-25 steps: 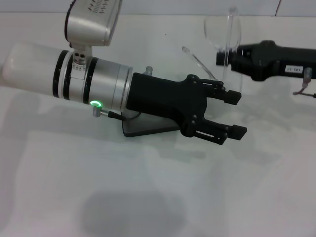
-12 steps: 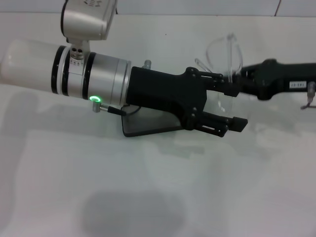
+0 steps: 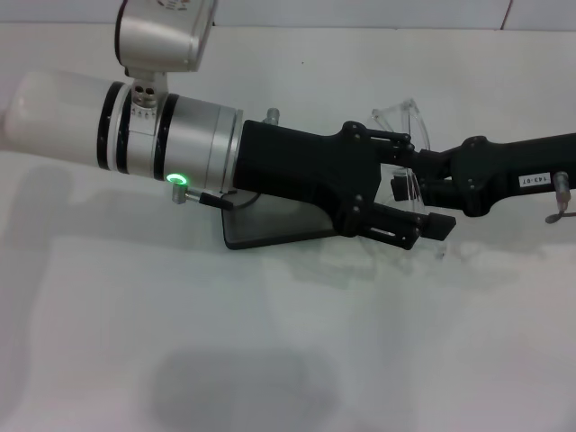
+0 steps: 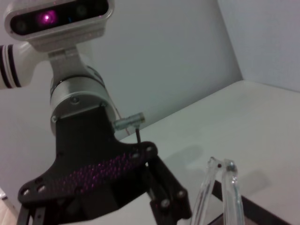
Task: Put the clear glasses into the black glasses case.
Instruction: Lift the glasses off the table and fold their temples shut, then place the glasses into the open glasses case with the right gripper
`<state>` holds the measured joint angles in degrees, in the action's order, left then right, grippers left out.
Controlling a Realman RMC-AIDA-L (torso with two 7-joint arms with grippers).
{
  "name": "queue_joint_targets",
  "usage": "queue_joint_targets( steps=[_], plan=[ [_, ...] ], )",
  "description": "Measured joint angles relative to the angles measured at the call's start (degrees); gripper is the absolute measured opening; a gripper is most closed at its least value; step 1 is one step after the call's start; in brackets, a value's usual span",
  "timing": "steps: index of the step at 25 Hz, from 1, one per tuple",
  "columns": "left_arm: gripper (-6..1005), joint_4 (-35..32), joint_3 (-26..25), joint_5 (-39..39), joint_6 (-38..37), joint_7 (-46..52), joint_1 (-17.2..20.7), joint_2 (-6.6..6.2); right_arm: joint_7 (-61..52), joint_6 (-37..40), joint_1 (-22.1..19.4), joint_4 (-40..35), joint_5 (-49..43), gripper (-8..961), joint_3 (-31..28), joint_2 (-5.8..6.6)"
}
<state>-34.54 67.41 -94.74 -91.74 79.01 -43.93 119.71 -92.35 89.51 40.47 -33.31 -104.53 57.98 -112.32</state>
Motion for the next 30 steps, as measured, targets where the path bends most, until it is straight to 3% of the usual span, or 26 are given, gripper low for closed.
queue_joint_targets(
  steps=[13,15,20,21,23,26,30],
  plan=[
    [773,0.05,-0.62,0.54,0.18,-0.48,0.46,-0.16,0.84,-3.00,-0.74,-1.48,-0.31,117,-0.76,0.54],
    [773,0.04,-3.76,1.87,-0.36,-0.66,1.57,-0.50,1.69,-4.28,-1.39,-2.81,-0.28,117,-0.81,0.23],
    [773,0.22,-14.67,5.89,-0.45,-0.01,4.60,-1.29,3.44,-5.10,-2.24,-10.85,-2.30,117,0.51,-2.27],
    [773,0.41,-17.56,6.69,-0.16,0.34,5.11,-1.48,3.44,-5.10,-2.24,-10.85,-2.30,117,0.51,-2.27],
    [773,0.73,-22.57,7.64,1.07,0.83,5.87,-1.64,2.50,-6.41,-1.46,-17.97,-6.28,117,5.59,-3.39],
    [773,1.15,-29.75,8.05,4.76,0.97,7.14,-1.49,0.53,-8.85,-1.07,-22.19,-7.61,117,12.59,-3.33],
    [773,1.34,-33.93,8.17,9.04,0.68,9.05,-1.10,-6.07,-17.45,-2.15,-31.22,-14.29,117,27.17,-3.50]
  ],
)
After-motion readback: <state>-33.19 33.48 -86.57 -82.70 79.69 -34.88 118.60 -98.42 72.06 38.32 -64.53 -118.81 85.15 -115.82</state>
